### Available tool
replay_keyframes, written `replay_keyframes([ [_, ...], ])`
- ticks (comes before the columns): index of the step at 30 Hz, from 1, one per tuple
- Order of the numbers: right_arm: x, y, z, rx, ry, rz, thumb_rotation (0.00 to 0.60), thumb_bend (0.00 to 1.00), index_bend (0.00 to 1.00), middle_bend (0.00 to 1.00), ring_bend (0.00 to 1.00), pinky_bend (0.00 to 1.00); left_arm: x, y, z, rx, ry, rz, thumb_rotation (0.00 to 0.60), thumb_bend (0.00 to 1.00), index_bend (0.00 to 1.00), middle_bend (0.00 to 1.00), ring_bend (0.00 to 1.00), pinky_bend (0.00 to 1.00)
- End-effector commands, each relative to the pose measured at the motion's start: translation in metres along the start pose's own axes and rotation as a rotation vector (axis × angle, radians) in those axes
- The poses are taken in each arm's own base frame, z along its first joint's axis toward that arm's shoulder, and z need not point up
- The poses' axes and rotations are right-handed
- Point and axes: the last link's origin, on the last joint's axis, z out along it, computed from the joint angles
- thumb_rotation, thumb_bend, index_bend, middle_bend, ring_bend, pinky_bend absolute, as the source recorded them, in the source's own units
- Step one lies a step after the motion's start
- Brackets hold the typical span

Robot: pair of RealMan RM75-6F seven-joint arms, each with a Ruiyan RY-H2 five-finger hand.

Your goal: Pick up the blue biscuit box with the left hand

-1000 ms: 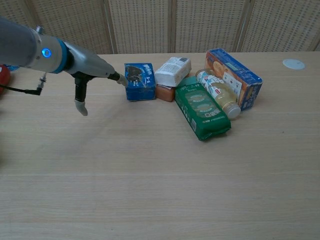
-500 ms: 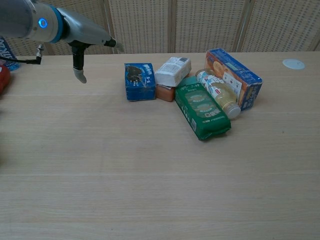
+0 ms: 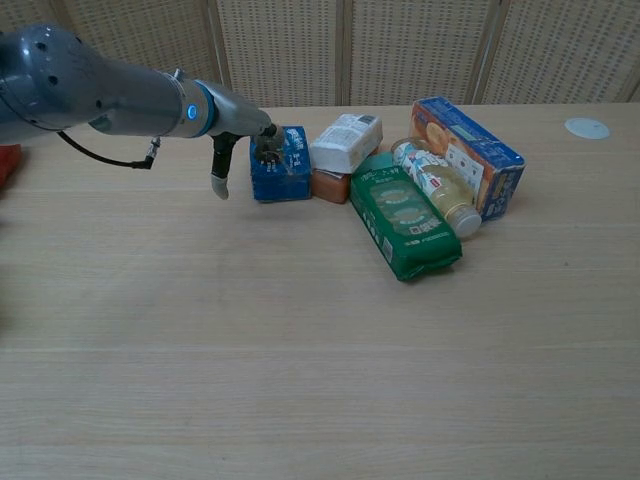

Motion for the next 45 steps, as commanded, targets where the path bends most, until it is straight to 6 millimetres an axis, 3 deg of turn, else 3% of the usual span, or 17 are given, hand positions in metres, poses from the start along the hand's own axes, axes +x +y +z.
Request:
replay_keyframes([
  [1, 0.001, -0.001, -0.001, 0.005, 0.004, 0.000, 0.529, 0.00, 0.00, 0.00, 0.00, 0.00, -0.004, 0.008, 0.003, -0.014, -0.015, 0.002, 0.600, 0.00, 0.00, 0.00, 0.00, 0.00],
  [5, 0.003, -0.002, -0.002, 0.007, 0.013, 0.007, 0.527, 0.00, 0.00, 0.00, 0.00, 0.00, -0.010, 0.003, -0.005, -0.024, -0.030, 0.017, 0.600, 0.00, 0.00, 0.00, 0.00, 0.00],
  [7, 0.005, -0.002, -0.003, 0.008, 0.018, 0.013, 0.527, 0.00, 0.00, 0.00, 0.00, 0.00, -0.013, -0.003, -0.018, -0.038, -0.043, 0.034, 0.600, 0.00, 0.00, 0.00, 0.00, 0.00],
  [18, 0.009, -0.004, -0.007, 0.021, 0.023, 0.035, 0.522, 0.00, 0.00, 0.00, 0.00, 0.00, -0.031, -0.051, -0.150, -0.064, -0.224, 0.051, 0.600, 0.00, 0.00, 0.00, 0.00, 0.00],
  [22, 0.010, -0.005, -0.007, 0.024, 0.022, 0.039, 0.525, 0.00, 0.00, 0.00, 0.00, 0.00, -0.023, -0.062, -0.175, -0.041, -0.231, 0.065, 0.600, 0.00, 0.00, 0.00, 0.00, 0.00],
  [27, 0.010, -0.005, -0.007, 0.026, 0.021, 0.044, 0.527, 0.00, 0.00, 0.00, 0.00, 0.00, 0.002, -0.063, -0.161, -0.115, 0.084, 0.250, 0.600, 0.00, 0.00, 0.00, 0.00, 0.00],
  [30, 0.011, -0.005, -0.007, 0.025, 0.023, 0.043, 0.527, 0.00, 0.00, 0.00, 0.00, 0.00, -0.004, -0.056, -0.147, -0.225, 0.217, 0.327, 0.600, 0.00, 0.00, 0.00, 0.00, 0.00],
  [35, 0.012, -0.004, -0.007, 0.020, 0.029, 0.045, 0.528, 0.00, 0.00, 0.00, 0.00, 0.00, -0.019, -0.046, -0.123, -0.375, 0.293, 0.422, 0.600, 0.00, 0.00, 0.00, 0.00, 0.00],
  [45, 0.011, -0.004, -0.006, 0.017, 0.022, 0.045, 0.524, 0.00, 0.00, 0.00, 0.00, 0.00, -0.046, -0.052, -0.080, -0.462, 0.268, 0.565, 0.600, 0.00, 0.00, 0.00, 0.00, 0.00],
])
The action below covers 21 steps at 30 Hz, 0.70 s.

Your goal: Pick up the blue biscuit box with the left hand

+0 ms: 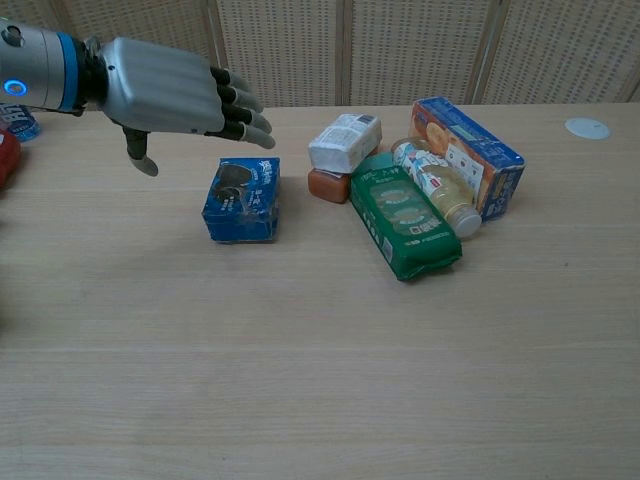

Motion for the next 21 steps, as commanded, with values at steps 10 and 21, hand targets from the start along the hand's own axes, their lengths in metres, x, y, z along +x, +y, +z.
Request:
replay_keyframes([
  [10, 0.000, 0.001, 0.001, -0.007, -0.001, 0.005, 0.528, 0.00, 0.00, 0.00, 0.00, 0.00, -0.053, 0.032, 0.031, -0.063, -0.041, -0.049, 0.600, 0.00, 0.00, 0.00, 0.00, 0.00],
  [21, 0.002, 0.002, 0.001, -0.010, -0.005, 0.016, 0.527, 0.00, 0.00, 0.00, 0.00, 0.00, -0.047, 0.030, 0.039, -0.054, 0.007, -0.047, 0.600, 0.00, 0.00, 0.00, 0.00, 0.00],
])
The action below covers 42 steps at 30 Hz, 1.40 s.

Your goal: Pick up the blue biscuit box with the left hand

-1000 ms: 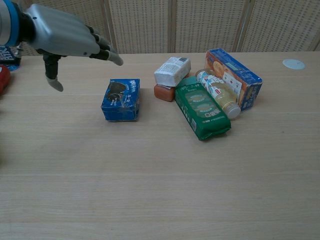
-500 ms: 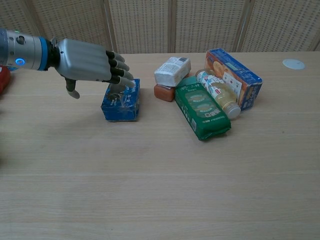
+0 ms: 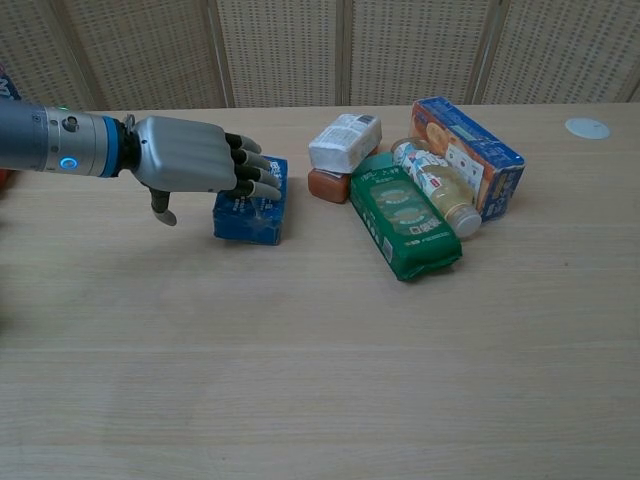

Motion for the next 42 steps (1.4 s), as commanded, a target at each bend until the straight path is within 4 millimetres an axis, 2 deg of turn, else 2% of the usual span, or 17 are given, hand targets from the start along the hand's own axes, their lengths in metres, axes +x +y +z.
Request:
replay_keyframes([
  [1, 0.000, 0.000, 0.000, 0.000, -0.002, 0.000, 0.527, 0.00, 0.00, 0.00, 0.00, 0.00, 0.002, -0.004, -0.001, 0.003, 0.007, 0.005, 0.600, 0.00, 0.00, 0.00, 0.00, 0.00],
  [9, -0.001, -0.001, 0.000, 0.003, -0.012, 0.002, 0.524, 0.00, 0.00, 0.00, 0.00, 0.00, 0.005, -0.008, 0.000, 0.014, 0.009, 0.018, 0.600, 0.00, 0.00, 0.00, 0.00, 0.00],
  [22, 0.000, 0.001, 0.001, -0.005, -0.010, 0.008, 0.524, 0.00, 0.00, 0.00, 0.00, 0.00, 0.008, -0.005, 0.029, 0.058, 0.001, 0.013, 0.600, 0.00, 0.00, 0.00, 0.00, 0.00],
  [29, 0.001, 0.001, 0.000, -0.003, -0.010, 0.015, 0.525, 0.00, 0.00, 0.00, 0.00, 0.00, 0.006, 0.005, 0.043, 0.064, -0.029, -0.005, 0.600, 0.00, 0.00, 0.00, 0.00, 0.00],
  [37, 0.002, 0.001, 0.000, 0.001, -0.010, 0.021, 0.530, 0.00, 0.00, 0.00, 0.00, 0.00, 0.005, 0.010, 0.048, 0.060, -0.036, -0.007, 0.600, 0.00, 0.00, 0.00, 0.00, 0.01],
  [38, 0.002, 0.001, 0.000, 0.002, -0.011, 0.022, 0.528, 0.00, 0.00, 0.00, 0.00, 0.00, 0.005, 0.010, 0.048, 0.062, -0.039, -0.002, 0.600, 0.00, 0.00, 0.00, 0.00, 0.05],
  [40, 0.002, 0.001, 0.000, 0.004, -0.011, 0.022, 0.525, 0.00, 0.00, 0.00, 0.00, 0.00, 0.004, 0.010, 0.048, 0.071, -0.040, -0.002, 0.600, 0.00, 0.01, 0.01, 0.00, 0.23],
  [42, 0.002, 0.000, 0.000, 0.005, -0.009, 0.022, 0.527, 0.00, 0.00, 0.00, 0.00, 0.00, 0.005, 0.011, 0.049, 0.076, -0.030, 0.000, 0.600, 0.00, 0.07, 0.09, 0.04, 0.38],
])
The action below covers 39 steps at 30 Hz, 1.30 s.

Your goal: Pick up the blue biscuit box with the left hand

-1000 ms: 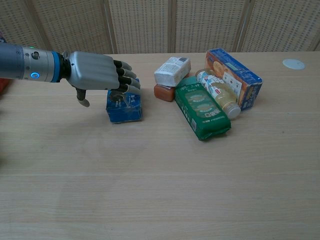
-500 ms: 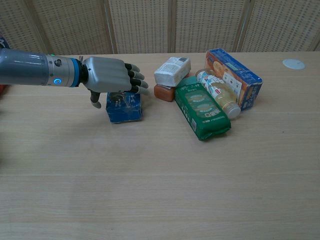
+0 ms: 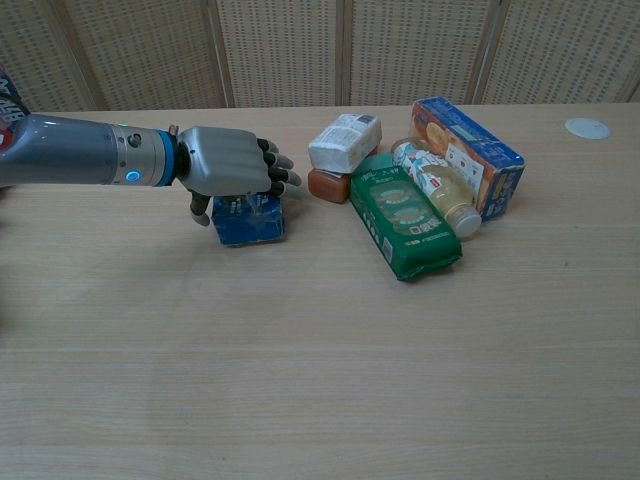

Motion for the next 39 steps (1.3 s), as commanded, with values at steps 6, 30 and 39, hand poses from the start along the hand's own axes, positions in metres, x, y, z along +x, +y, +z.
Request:
replay_keyframes([
  [6, 0.000, 0.000, 0.000, 0.001, 0.000, 0.003, 0.526, 0.00, 0.00, 0.00, 0.00, 0.00, 0.004, 0.004, 0.001, 0.011, 0.042, 0.015, 0.600, 0.00, 0.25, 0.35, 0.28, 0.55],
  [30, 0.000, -0.007, -0.005, 0.030, -0.006, 0.006, 0.522, 0.00, 0.00, 0.00, 0.00, 0.00, 0.096, -0.076, -0.090, 0.107, 0.263, 0.060, 0.600, 0.00, 0.24, 0.34, 0.27, 0.57],
  [39, 0.000, -0.014, -0.010, 0.058, -0.009, 0.013, 0.523, 0.00, 0.00, 0.00, 0.00, 0.00, 0.141, -0.116, -0.137, 0.227, 0.298, 0.126, 0.600, 0.00, 0.24, 0.32, 0.26, 0.56],
])
